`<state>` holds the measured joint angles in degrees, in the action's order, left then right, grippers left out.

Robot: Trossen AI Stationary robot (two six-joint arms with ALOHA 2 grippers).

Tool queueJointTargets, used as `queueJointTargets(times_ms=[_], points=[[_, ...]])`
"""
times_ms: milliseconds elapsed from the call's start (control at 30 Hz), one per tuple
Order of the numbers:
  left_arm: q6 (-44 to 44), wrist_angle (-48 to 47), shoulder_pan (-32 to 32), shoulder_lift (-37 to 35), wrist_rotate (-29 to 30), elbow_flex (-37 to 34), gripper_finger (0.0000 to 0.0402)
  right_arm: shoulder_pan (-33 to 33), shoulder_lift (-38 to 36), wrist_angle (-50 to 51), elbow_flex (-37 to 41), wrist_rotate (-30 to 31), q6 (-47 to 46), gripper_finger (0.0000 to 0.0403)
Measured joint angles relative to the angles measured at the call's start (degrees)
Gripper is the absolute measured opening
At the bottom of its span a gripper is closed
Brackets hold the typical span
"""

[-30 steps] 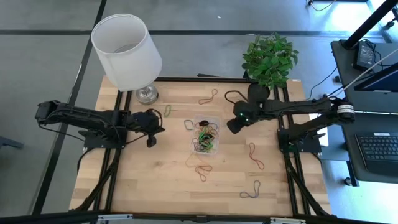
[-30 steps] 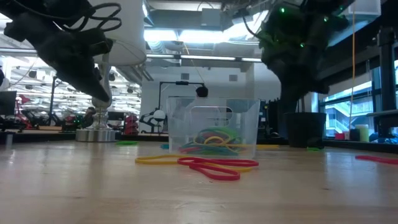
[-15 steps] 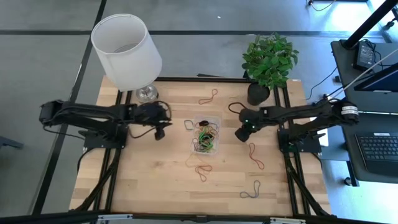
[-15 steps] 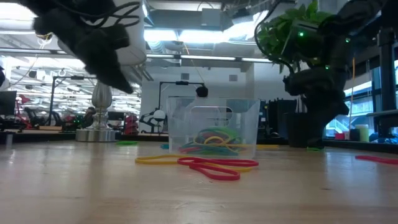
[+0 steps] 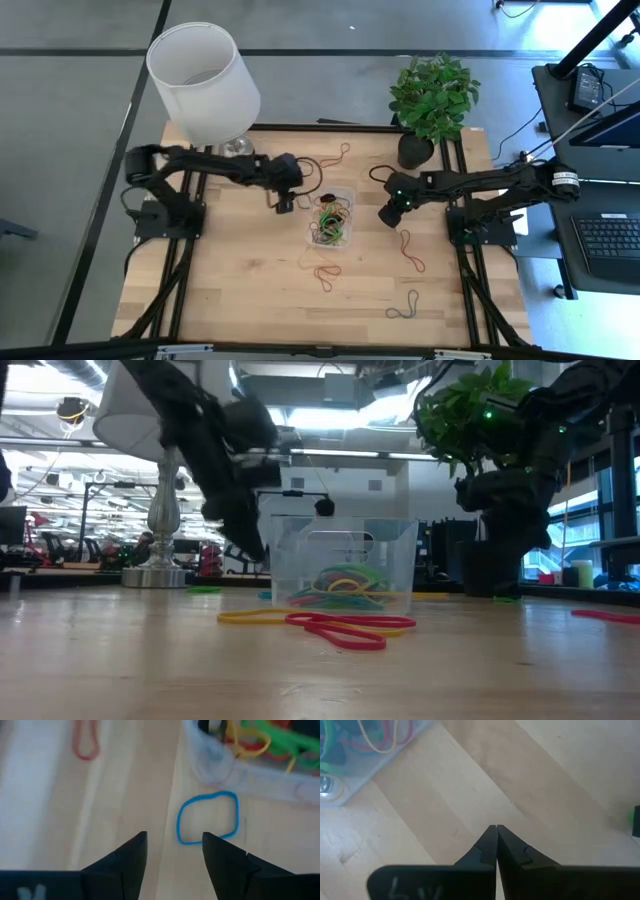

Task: Pick and place rubber bands into bin
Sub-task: Put the top blue rubber band into the bin

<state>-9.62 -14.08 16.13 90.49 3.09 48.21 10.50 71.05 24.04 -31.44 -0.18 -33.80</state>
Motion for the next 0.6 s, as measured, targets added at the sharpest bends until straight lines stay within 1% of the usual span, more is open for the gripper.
queueJointTargets(times_ms=[100,267,367,467,600], points=[[-1.85,0.14,1.15,5.15,-2.95,1.62,0.0186,0.0,0.0,-0.09,0.0,-0.1,1.29,0.0007],[-3.6,1.2,1.36,11.1,-3.06,3.97,0.0186,0.0,0.0,-0.03,0.0,-0.14,3.27,0.0007],[-3.61,1.68,1.09,13.1,-3.51,5.31,0.0172,0.0,0.0,-0.06,0.0,-0.14,4.05,0.0007],[-3.61,0.74,0.59,14.21,-4.09,5.74,0.0129,0.0,0.0,-0.05,0.0,-0.14,4.13,0.0007],[-3.68,-1.71,-0.17,13.73,-3.8,5.8,0.0028,0.0,0.0,-0.06,0.0,-0.12,4.3,0.0007]])
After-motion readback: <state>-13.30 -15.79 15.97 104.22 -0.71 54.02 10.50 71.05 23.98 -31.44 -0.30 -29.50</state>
